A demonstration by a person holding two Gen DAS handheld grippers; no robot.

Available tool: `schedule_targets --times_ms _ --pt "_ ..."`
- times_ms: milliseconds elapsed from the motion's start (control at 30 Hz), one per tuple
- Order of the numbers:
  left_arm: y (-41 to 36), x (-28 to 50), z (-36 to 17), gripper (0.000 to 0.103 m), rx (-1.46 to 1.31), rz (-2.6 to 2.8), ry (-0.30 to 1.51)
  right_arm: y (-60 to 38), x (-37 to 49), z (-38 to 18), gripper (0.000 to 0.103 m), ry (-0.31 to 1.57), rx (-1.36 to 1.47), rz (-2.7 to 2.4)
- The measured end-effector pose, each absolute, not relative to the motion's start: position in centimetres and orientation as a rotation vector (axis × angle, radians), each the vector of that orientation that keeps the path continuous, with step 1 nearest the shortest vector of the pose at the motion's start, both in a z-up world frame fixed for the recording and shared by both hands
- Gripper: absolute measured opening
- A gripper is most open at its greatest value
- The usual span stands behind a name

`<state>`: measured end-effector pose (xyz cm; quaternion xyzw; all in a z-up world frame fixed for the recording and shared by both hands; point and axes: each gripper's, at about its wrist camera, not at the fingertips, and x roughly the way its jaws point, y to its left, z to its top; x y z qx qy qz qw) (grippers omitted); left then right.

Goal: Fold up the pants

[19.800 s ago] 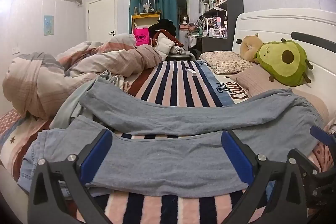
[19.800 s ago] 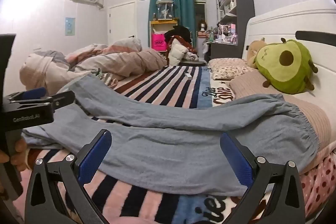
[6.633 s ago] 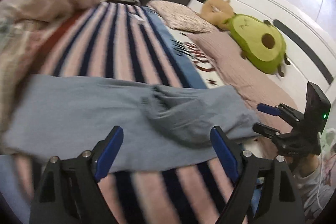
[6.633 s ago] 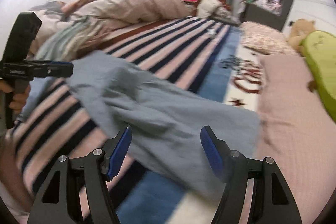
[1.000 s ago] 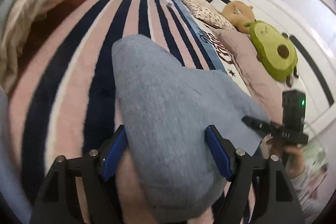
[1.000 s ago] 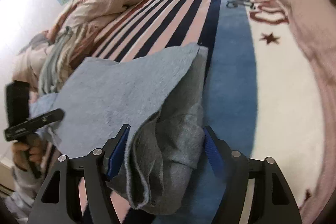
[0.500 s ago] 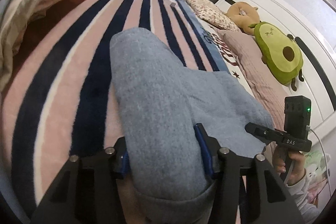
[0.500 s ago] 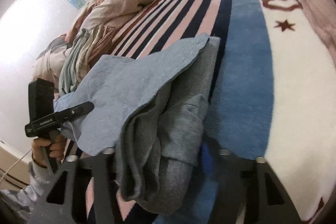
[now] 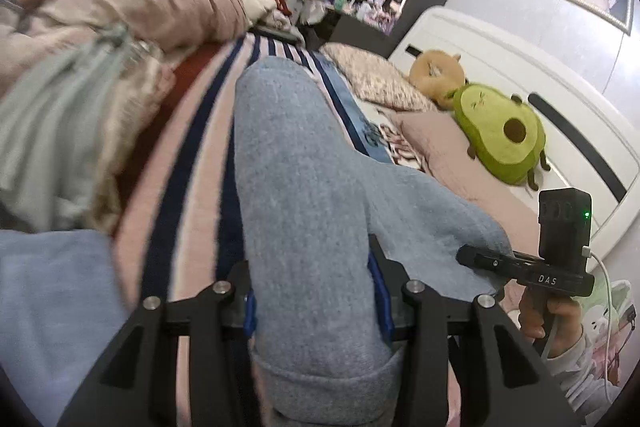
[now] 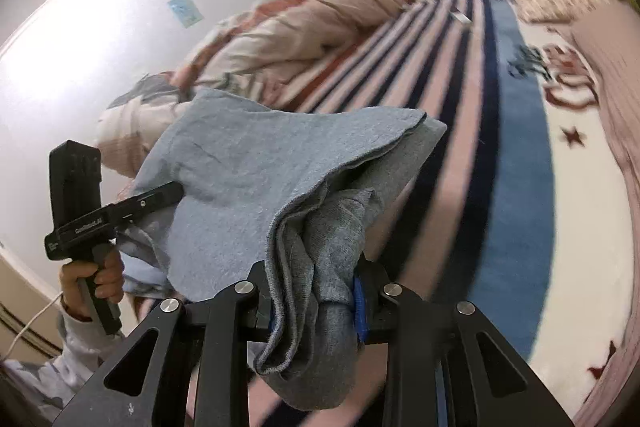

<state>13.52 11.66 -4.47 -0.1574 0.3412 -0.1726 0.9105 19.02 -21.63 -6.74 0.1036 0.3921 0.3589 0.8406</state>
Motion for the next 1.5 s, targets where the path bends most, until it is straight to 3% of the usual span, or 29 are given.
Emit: schedule_targets --times_ms 400,767,1067,1500 --pt "25.6 2.6 -0.7 0.04 -0.349 -0.186 0.602 -6.8 14.8 -1.9 0.021 0.817 0.079 0.963" --pt "36.4 -3.8 -4.2 0.04 -0.406 0.0 0.615 7.3 13.4 -4.0 0.021 0.873 -0.06 1.103" --pt "38.7 -3.3 -9.8 0.045 -0.464 0.017 0.712 11.4 13.6 -8.4 0.023 0.935 -0.147 1.085" --pt "38.0 -2.7 -9.7 0.054 -0.422 0.057 0.735 11.9 13.9 -9.5 0.032 0.948 -0.178 1.054"
